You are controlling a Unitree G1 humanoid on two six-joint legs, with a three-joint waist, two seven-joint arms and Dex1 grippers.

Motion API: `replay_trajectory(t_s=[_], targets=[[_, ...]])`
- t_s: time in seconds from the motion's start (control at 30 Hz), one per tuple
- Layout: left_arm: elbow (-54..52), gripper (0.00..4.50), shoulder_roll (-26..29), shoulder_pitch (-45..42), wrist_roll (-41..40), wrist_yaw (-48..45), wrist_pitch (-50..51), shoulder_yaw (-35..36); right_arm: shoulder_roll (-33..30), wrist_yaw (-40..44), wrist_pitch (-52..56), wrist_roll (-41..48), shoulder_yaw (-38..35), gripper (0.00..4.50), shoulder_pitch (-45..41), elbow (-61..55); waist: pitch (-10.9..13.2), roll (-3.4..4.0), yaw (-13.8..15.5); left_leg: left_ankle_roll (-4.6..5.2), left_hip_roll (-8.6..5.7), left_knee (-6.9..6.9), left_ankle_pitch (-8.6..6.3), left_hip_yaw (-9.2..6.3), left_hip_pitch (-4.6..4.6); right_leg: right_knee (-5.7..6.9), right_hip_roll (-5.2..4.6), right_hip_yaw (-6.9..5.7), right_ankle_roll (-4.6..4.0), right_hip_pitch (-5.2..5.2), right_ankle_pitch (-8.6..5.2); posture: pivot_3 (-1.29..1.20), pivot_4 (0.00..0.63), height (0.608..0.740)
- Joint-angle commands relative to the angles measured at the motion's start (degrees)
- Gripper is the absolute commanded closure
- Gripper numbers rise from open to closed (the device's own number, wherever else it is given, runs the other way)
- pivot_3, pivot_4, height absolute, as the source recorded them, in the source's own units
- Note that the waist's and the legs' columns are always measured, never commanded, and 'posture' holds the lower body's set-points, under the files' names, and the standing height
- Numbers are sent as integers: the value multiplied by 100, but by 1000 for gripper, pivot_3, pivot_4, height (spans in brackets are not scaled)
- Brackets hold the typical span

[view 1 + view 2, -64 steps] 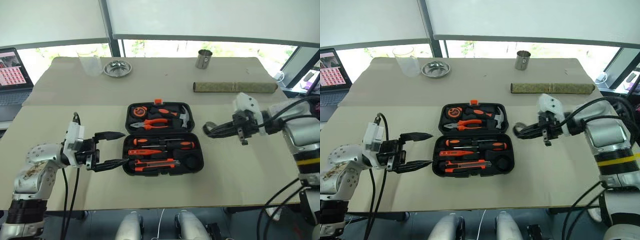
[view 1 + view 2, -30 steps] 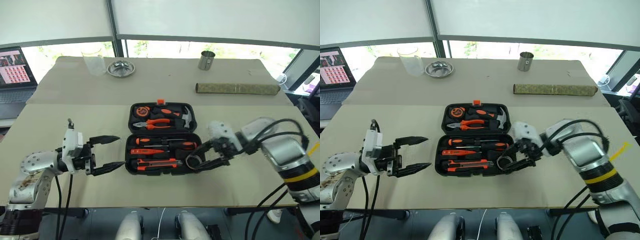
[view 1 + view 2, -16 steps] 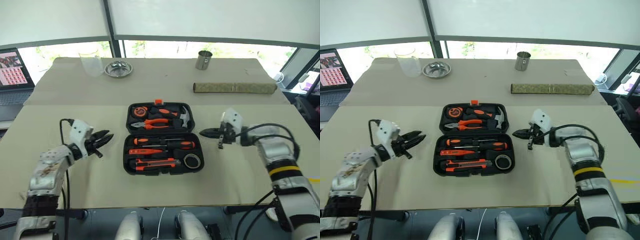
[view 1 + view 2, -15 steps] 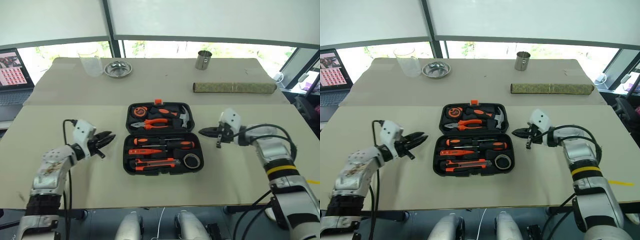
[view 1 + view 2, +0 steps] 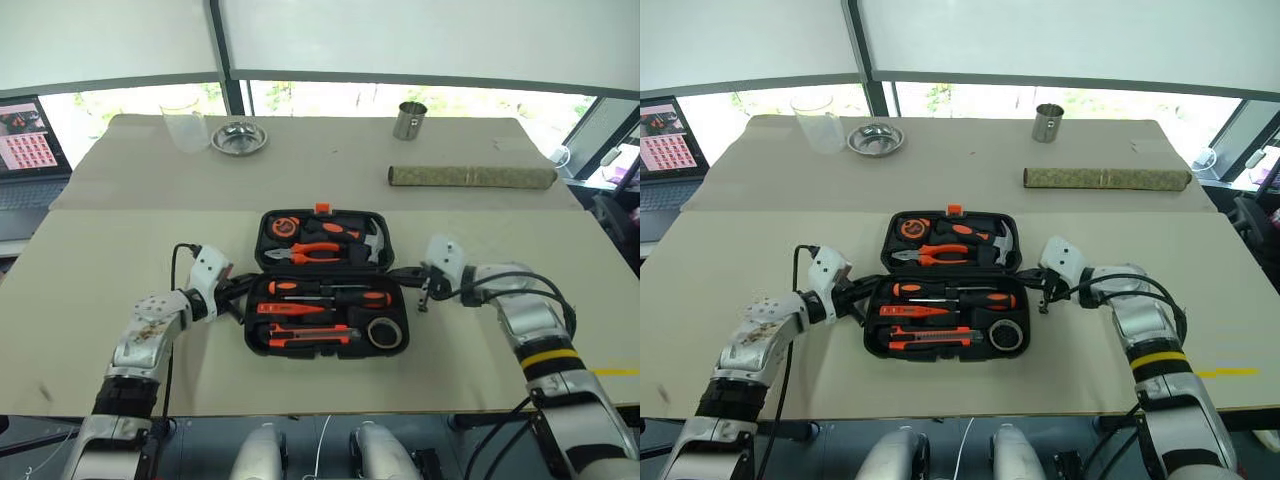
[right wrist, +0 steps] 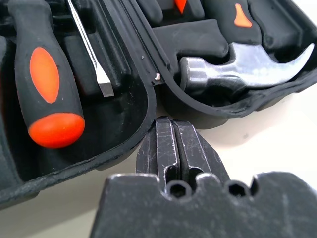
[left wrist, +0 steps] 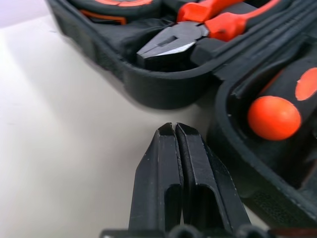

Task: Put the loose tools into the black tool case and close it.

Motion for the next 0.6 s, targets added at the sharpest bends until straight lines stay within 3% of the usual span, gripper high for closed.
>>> replay_trajectory(t_s=[0.03,0.23,0.33,0.43,0.6], targets=[[-688,4359,111,352,-223,-155,248,29,-109,69,596,341,-85,4500,440,-1050,0,0,-1,0,-1,1,0,0,-2,-3,0,0,0,-2,0,0,150,740],[-1268,4359,165,817,-473,73,587,364,-329,-122,1233,574,-419,4500,1023,-1702,0,0,-1,-1,-2,3,0,0,7,-15,0,2,0,1,-1,0,150,740],[-1431,4359,345,912,-491,340,961,660,-382,-470,2362,1048,-914,4500,985,-1835,1,-2,-1,-3,-2,6,2,0,10,-12,1,2,0,5,-1,0,150,740],[-1523,3735,735,751,-736,327,1606,951,-771,-451,3970,1687,-1251,3715,700,-2159,1,-2,-2,-7,-3,7,7,-2,13,-6,2,2,0,4,-1,0,150,740],[-1581,1854,1254,-53,-1633,27,3197,1090,-1180,-559,6362,2767,-1351,2006,39,-2835,3,-3,-8,-5,-1,6,10,-11,16,-4,8,-2,-1,6,-2,0,150,740]])
